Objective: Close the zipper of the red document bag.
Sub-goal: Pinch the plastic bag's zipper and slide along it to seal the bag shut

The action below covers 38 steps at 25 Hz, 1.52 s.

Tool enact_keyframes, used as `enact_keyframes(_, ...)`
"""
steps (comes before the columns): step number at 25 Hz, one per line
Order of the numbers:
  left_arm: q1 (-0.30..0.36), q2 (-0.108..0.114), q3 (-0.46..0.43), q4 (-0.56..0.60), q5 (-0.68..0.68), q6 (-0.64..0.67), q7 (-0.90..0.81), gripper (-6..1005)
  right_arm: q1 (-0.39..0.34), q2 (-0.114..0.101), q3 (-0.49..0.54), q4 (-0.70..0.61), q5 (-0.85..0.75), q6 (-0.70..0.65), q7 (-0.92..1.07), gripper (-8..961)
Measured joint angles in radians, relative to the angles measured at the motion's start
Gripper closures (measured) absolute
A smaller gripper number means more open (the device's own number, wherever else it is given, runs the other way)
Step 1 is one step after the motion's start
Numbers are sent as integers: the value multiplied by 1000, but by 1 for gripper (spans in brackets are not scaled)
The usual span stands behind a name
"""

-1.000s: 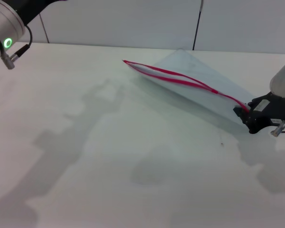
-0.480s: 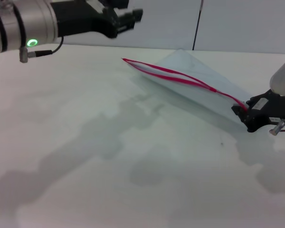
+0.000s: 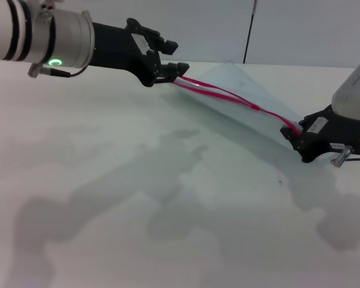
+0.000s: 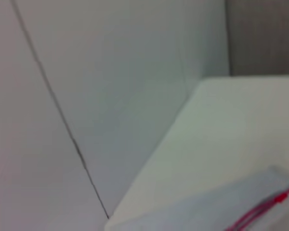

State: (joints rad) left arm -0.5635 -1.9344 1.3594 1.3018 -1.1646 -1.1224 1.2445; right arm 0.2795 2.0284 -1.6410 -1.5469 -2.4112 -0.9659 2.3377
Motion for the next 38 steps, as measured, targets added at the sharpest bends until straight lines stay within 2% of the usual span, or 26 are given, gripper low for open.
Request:
enact_keyframes(6,-47,-3,6,50,122,-76,9,562,-1,-1,-9,-23,0,-17,0,904)
enact_keyframes(9,-71,-12,20,101,213,-101,11,563,3,-1,-12,-26,1,-24,0,904)
enact_keyframes(15,-99,-66,66,184,397,-124,12,563,22,-2,-19,-16,12,-28,0,904)
enact_keyframes(18,-116,-82,99,195,448,-126,13,564,27,-3,-19,-9,14,-28,0,904)
enact_keyframes(28,-148,-90,166,196,464,-132,9,565,31,-4,-19,-15,71,-39,-39,904)
enact_keyframes(38,-152,-93,227,181,450,-117,4,567,21,-2,-20,-60,75,-55,-43,904)
